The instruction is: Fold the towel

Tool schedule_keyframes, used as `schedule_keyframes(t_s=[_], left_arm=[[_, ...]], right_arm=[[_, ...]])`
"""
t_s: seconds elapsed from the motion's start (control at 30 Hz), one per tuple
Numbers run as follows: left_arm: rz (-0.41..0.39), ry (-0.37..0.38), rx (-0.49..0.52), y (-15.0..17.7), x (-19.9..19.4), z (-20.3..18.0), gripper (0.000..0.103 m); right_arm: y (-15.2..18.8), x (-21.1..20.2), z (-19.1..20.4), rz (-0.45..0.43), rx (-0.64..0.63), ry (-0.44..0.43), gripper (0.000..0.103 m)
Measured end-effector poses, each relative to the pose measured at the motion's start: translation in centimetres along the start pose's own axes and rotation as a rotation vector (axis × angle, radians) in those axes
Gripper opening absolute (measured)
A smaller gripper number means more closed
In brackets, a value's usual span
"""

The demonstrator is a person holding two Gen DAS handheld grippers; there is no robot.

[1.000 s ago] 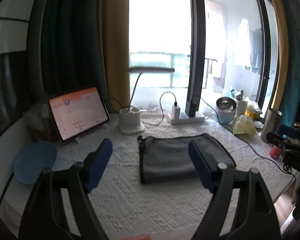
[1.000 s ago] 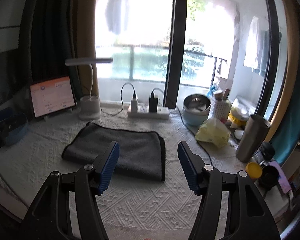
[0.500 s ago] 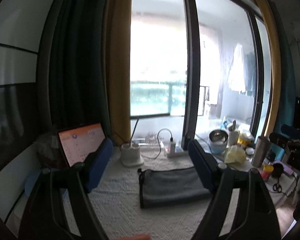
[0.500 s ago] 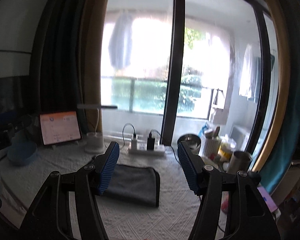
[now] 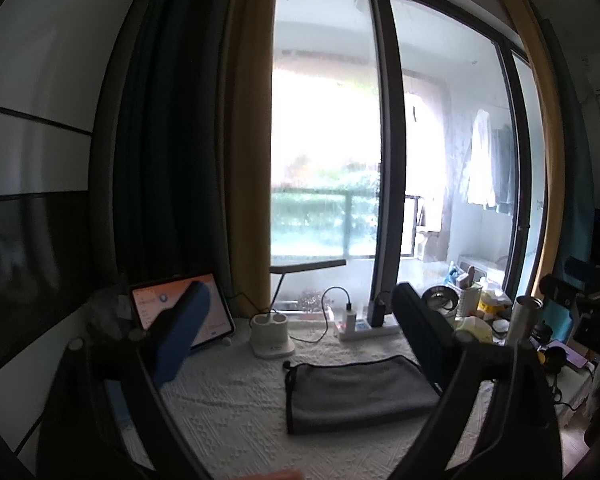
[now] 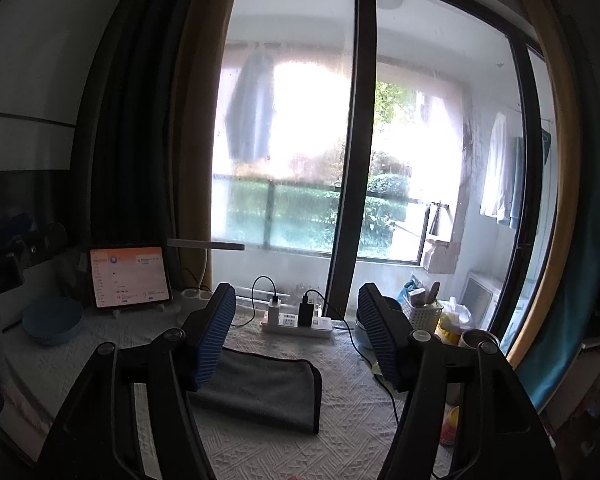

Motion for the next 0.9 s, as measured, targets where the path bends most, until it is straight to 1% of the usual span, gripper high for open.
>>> schedule_keyframes(t_s=[0.53, 0.9], left_arm=[[0.027, 0.004, 0.016, 0.4, 0.5, -0.4, 0.094], [0.041, 0.006, 0.022, 0.9, 1.0, -0.5, 0.094]], right_arm=[[0.2, -0.1, -0.1, 0.006, -0.004, -0.003, 0.068], [0.8, 0.7, -0.3, 0.030, -0.005, -0.008, 0.068]])
Point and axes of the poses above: each gripper's, at about its wrist camera, not at the fingertips, and x roughly the way its jaws point, z to its left, y to its underside, the point moved 4 cm from there along x, roughly the way its jaws point, and after that the axes turned 12 degrees about y, right-handed, at the moved point
